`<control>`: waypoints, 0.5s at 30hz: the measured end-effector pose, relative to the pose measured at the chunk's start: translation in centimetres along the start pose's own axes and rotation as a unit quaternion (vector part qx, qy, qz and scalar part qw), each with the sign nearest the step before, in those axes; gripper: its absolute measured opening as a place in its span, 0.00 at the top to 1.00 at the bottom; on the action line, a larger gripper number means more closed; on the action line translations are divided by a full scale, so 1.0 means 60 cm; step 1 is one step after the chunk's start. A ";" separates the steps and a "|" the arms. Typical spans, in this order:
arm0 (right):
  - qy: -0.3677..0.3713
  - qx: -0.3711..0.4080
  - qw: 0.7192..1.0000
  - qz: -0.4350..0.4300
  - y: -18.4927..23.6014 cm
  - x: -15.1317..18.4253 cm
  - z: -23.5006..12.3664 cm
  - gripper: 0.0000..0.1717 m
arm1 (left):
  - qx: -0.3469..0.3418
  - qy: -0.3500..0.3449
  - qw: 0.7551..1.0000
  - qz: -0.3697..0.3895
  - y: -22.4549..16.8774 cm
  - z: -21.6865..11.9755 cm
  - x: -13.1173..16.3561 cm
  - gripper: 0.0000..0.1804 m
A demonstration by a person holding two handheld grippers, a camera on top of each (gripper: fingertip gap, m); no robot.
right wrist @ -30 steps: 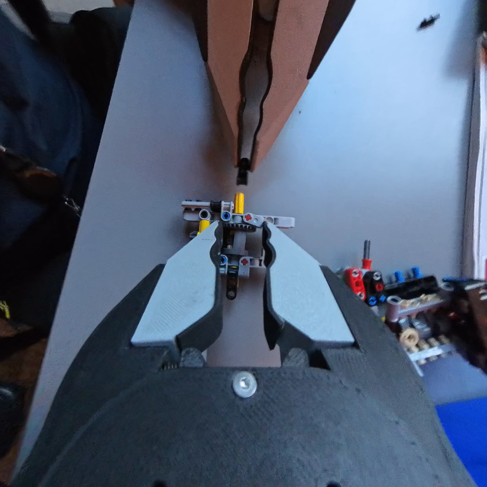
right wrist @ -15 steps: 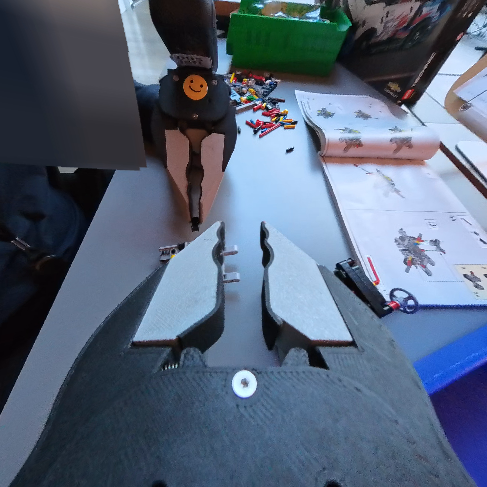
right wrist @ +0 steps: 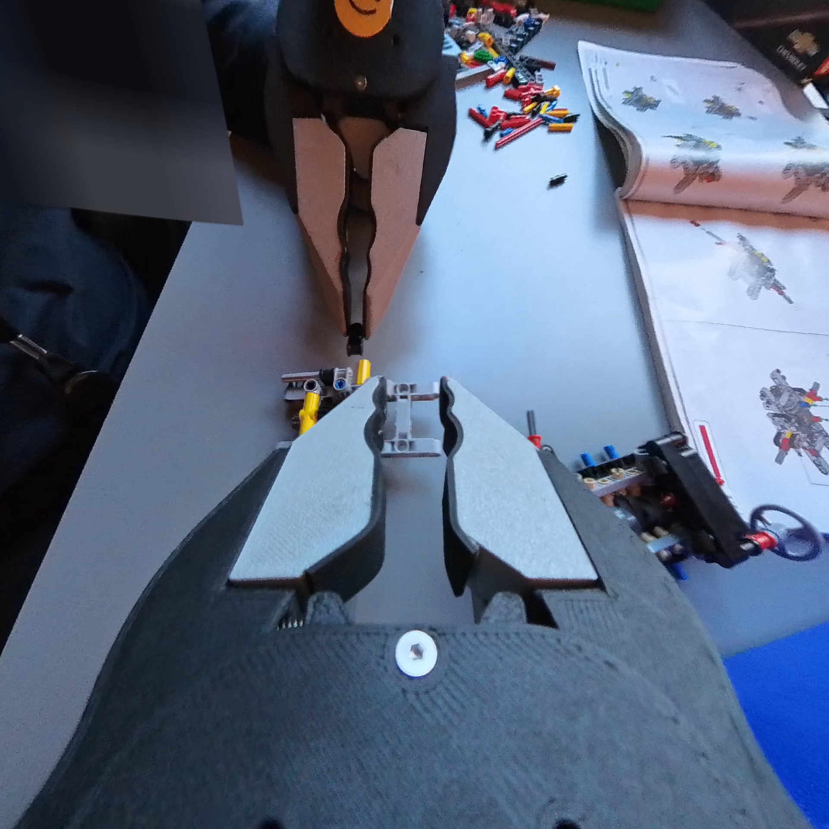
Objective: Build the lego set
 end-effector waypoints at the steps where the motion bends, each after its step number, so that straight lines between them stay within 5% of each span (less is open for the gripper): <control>1: 0.002 -0.007 1.000 -0.001 0.004 0.001 0.004 0.88 | -0.002 0.016 1.000 0.009 -0.001 0.003 0.003 0.97; 8: 0.011 -0.003 1.000 0.003 0.015 -0.007 0.013 0.73 | -0.001 0.077 0.997 0.030 0.013 0.007 -0.010 0.97; 15: 0.007 0.083 0.996 -0.012 0.040 -0.011 0.009 0.70 | 0.031 0.105 0.994 -0.010 0.016 0.011 -0.017 0.97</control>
Point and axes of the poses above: each gripper's, where its closed fingertips meet, z out along the fingers, x out of its underside, y = z × x across the jaws, the point moved 1 cm from there along -z, back along the fingers
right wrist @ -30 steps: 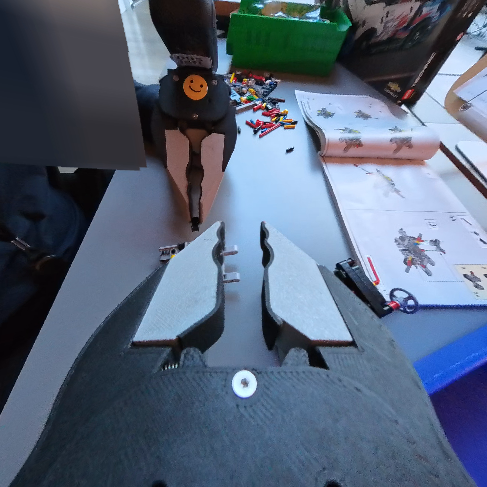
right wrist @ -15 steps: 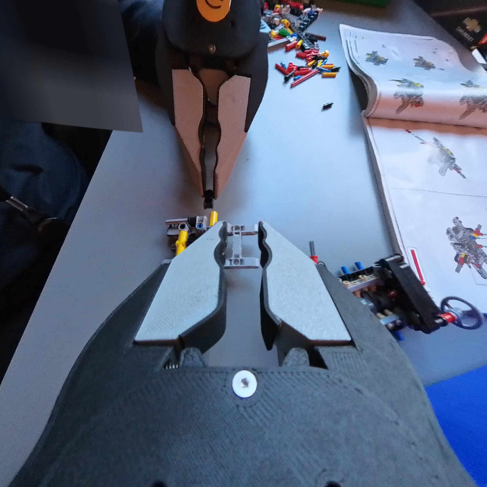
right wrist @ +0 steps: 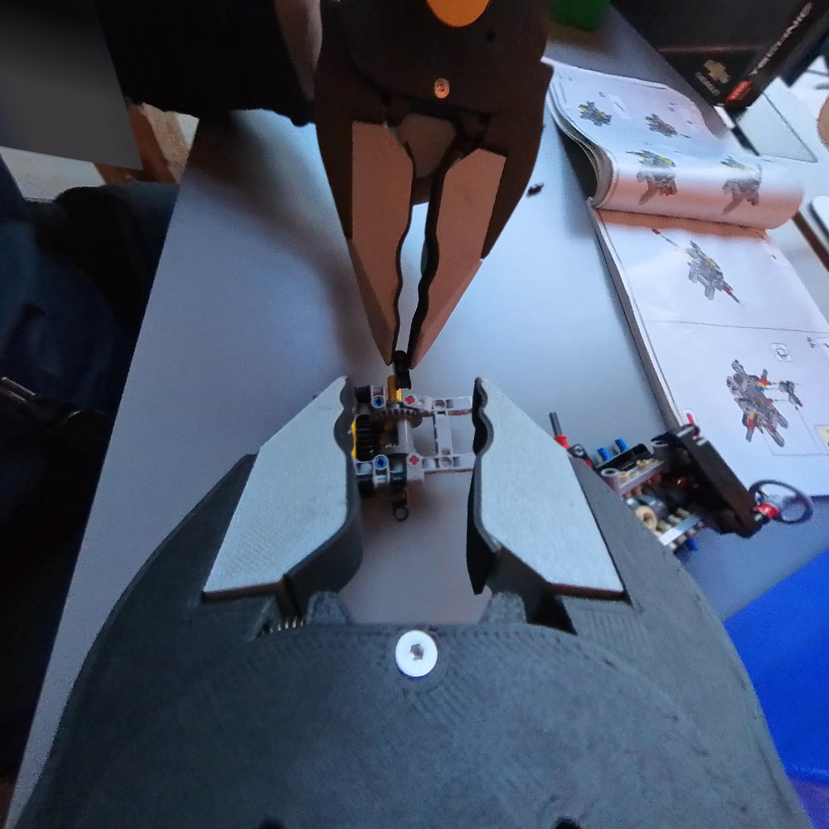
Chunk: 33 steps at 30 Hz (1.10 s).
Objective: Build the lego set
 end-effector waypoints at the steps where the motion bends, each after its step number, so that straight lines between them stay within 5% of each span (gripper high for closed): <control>1: 0.001 0.010 1.000 0.003 0.004 0.004 0.000 0.71 | 0.005 0.001 1.000 -0.003 -0.002 0.000 -0.001 0.97; 15: 0.037 0.047 0.998 -0.002 0.027 0.033 0.025 0.65 | 0.012 0.001 1.000 0.010 -0.005 0.008 -0.002 0.97; 23: -0.026 0.004 0.997 0.077 0.008 0.006 -0.005 0.80 | 0.013 -0.001 1.000 0.018 -0.009 0.009 -0.001 0.97; 33: 0.063 0.005 0.993 0.103 0.014 0.035 0.033 0.78 | 0.020 -0.009 1.000 0.014 -0.018 0.009 0.003 0.97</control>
Point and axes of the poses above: each gripper's, where its closed fingertips meet, z out along the fingers, x out of its underside, y = z × x across the jaws, the point moved 1 cm from there along -z, back along the fingers
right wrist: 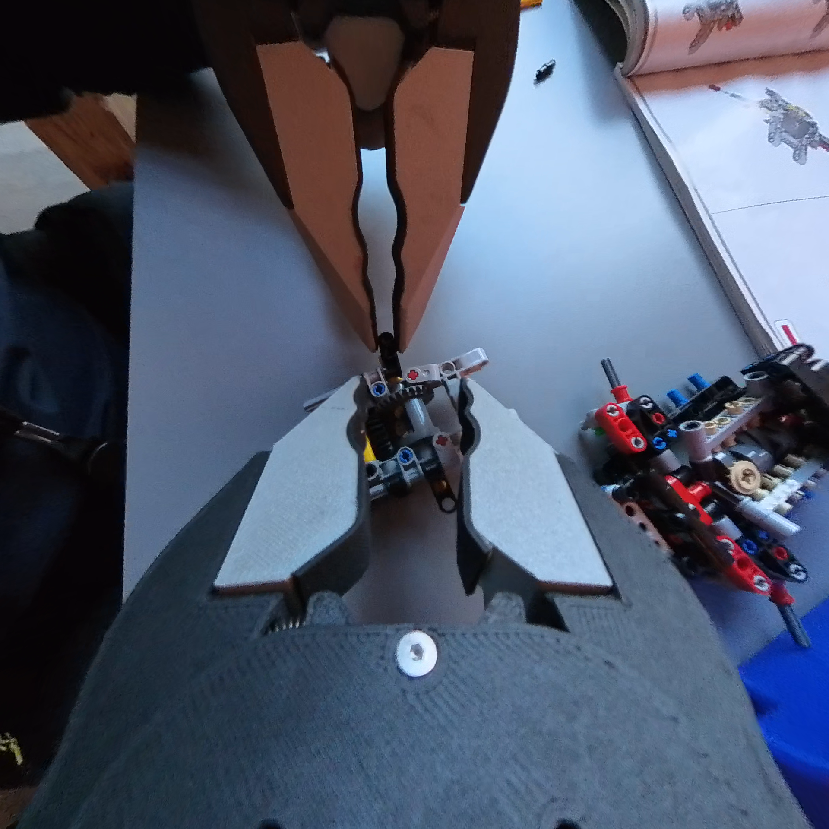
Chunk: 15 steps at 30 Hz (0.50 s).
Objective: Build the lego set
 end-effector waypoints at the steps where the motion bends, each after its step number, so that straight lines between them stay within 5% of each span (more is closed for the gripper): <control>1: 0.002 0.006 1.000 -0.005 -0.001 -0.001 -0.004 0.78 | 0.003 -0.006 1.000 -0.005 -0.001 0.000 -0.001 0.97; 15: 0.021 0.024 0.999 -0.011 0.005 0.002 0.004 0.83 | -0.013 -0.009 1.000 -0.003 0.003 0.007 0.003 0.97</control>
Point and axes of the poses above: each gripper's, where its closed fingertips meet, z out along the fingers, x out of its underside, y = z × x across the jaws, the point moved 1 cm from there along -z, back along the fingers
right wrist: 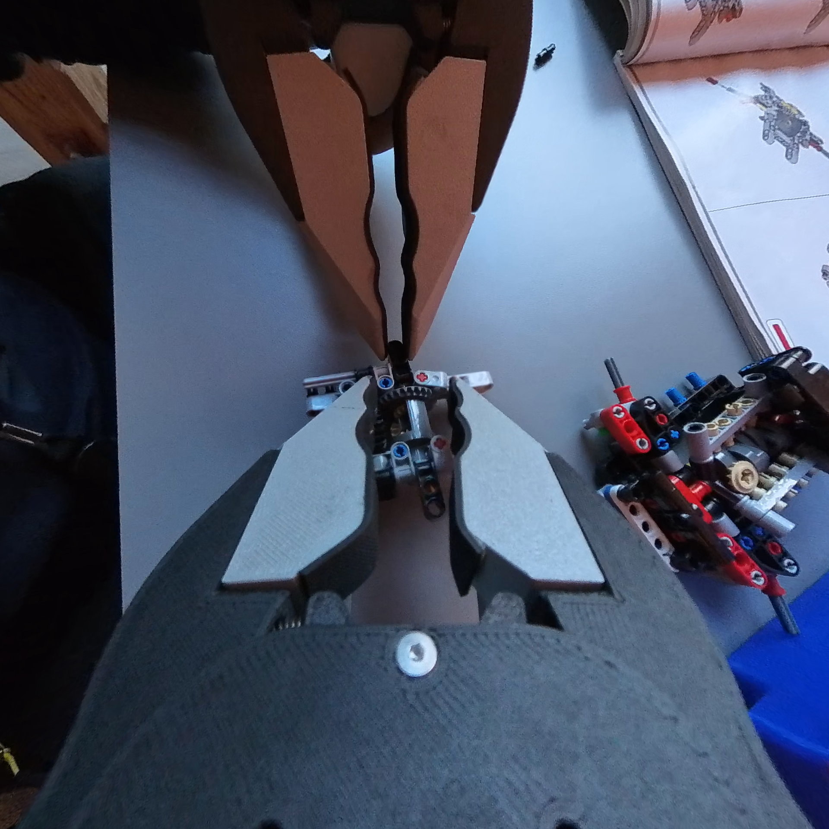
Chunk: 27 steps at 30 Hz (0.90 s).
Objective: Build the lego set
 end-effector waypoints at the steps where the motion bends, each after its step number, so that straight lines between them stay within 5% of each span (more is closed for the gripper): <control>1: -0.002 -0.001 1.000 0.000 0.001 0.000 0.000 0.84 | 0.002 -0.001 1.000 -0.001 0.000 0.000 0.000 0.97; 27: -0.060 -0.040 0.997 -0.019 0.014 -0.003 0.005 0.83 | 0.043 -0.017 0.999 -0.010 -0.010 -0.005 0.001 0.97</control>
Point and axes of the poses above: each gripper's, where its closed fingertips meet, z out along the fingers, x out of its underside, y = z × x across the jaws, the point moved 1 cm from there along -z, back along the fingers
